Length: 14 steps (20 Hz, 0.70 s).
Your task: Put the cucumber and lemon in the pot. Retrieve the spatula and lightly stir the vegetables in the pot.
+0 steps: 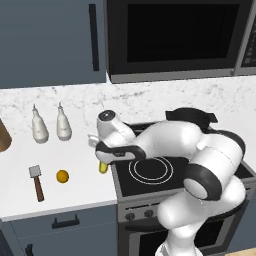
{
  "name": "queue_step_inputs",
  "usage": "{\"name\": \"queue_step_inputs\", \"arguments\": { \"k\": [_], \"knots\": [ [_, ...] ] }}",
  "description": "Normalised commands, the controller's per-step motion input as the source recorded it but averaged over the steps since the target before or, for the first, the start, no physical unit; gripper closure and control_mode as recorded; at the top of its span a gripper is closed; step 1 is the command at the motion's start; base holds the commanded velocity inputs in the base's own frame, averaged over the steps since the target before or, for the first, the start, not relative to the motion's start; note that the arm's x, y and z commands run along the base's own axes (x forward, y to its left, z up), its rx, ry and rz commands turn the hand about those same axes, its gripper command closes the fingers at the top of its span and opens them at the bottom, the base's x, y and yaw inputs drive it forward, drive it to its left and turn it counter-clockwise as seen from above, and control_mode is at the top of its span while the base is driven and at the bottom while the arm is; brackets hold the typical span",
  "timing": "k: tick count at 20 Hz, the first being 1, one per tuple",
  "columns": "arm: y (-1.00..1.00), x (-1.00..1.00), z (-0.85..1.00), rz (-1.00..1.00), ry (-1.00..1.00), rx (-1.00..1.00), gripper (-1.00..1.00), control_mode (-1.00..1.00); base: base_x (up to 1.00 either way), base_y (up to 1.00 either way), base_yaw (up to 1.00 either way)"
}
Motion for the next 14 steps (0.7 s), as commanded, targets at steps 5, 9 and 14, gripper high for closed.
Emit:
{"name": "queue_step_inputs", "arguments": {
  "k": [5,9,14],
  "knots": [
    [-1.0,-0.1,0.99,-0.14,-0.02,0.25,1.0,-1.0,0.0,0.0,0.0],
    [-1.0,-0.18,0.94,-0.16,-0.05,0.31,1.0,-1.0,0.0,0.0,0.0],
    [-1.0,-0.17,0.32,-0.13,-0.07,0.22,1.0,-1.0,0.0,0.0,0.0]
  ]
}}
